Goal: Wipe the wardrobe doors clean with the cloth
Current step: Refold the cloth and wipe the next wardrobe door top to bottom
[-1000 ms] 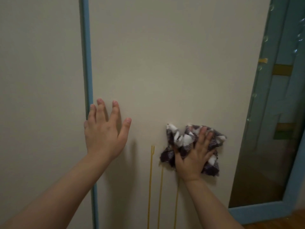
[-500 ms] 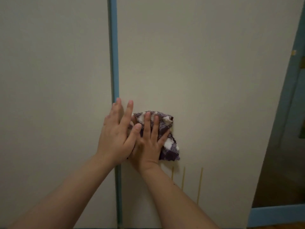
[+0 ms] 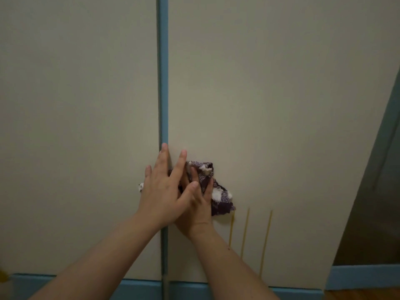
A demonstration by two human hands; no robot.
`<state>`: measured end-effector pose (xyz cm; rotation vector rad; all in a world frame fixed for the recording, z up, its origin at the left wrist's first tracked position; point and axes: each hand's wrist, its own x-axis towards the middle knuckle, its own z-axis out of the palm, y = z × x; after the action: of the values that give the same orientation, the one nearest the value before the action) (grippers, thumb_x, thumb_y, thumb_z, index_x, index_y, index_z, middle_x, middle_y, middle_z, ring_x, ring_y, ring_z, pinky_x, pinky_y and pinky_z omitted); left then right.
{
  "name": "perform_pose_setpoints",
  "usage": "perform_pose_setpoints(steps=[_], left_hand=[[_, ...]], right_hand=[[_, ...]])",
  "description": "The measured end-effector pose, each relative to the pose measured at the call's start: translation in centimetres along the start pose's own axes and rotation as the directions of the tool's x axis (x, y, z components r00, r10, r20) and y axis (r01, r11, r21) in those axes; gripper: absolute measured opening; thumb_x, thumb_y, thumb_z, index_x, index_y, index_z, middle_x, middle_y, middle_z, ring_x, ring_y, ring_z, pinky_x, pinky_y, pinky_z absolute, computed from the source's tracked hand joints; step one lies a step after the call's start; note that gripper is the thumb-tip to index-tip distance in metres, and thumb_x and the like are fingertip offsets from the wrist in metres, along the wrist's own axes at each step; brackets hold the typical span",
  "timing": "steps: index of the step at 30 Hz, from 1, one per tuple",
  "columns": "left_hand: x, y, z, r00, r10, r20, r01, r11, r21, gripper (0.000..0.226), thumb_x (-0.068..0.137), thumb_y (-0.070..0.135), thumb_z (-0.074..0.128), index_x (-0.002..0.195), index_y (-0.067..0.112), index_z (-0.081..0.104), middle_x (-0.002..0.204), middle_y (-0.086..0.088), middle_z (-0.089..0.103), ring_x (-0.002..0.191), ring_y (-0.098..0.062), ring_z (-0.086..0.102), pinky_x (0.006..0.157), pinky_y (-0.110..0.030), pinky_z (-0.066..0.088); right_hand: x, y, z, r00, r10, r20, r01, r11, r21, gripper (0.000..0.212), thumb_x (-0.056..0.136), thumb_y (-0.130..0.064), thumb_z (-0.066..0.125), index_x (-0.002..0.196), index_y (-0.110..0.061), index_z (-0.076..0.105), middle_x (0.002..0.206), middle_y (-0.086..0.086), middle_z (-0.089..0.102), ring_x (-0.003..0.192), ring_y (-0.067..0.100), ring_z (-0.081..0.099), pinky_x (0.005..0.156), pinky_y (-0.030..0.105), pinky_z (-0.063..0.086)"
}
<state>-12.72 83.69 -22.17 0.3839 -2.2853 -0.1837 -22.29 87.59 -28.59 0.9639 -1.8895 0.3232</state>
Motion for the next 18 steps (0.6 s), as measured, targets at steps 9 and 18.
perform_pose_setpoints(steps=[9, 18], left_hand=[[-0.2, 1.5, 1.7, 0.999, -0.049, -0.002, 0.049, 0.997, 0.056, 0.082, 0.085, 0.052, 0.045, 0.144, 0.032, -0.008, 0.139, -0.005, -0.039, 0.141, -0.028, -0.014, 0.112, -0.051, 0.005], [-2.5, 2.9, 4.7, 0.968, -0.249, -0.023, 0.246, 0.963, -0.108, 0.096, 0.082, 0.045, 0.055, 0.138, 0.031, -0.021, 0.147, -0.016, -0.031, 0.14, -0.028, -0.015, 0.111, -0.05, 0.006]], right_hand=[[-5.1, 8.1, 1.1, 0.992, -0.079, -0.1, 0.074, 0.996, -0.049, 0.076, 0.083, -0.051, 0.037, 0.148, -0.026, 0.007, 0.157, -0.002, -0.01, 0.144, 0.021, -0.005, 0.109, 0.056, 0.0], [-9.0, 18.0, 0.2, 0.975, 0.146, -0.171, -0.143, 0.989, 0.028, 0.072, 0.088, -0.056, 0.029, 0.148, -0.032, -0.003, 0.156, -0.008, -0.013, 0.143, 0.018, -0.009, 0.106, 0.061, 0.004]])
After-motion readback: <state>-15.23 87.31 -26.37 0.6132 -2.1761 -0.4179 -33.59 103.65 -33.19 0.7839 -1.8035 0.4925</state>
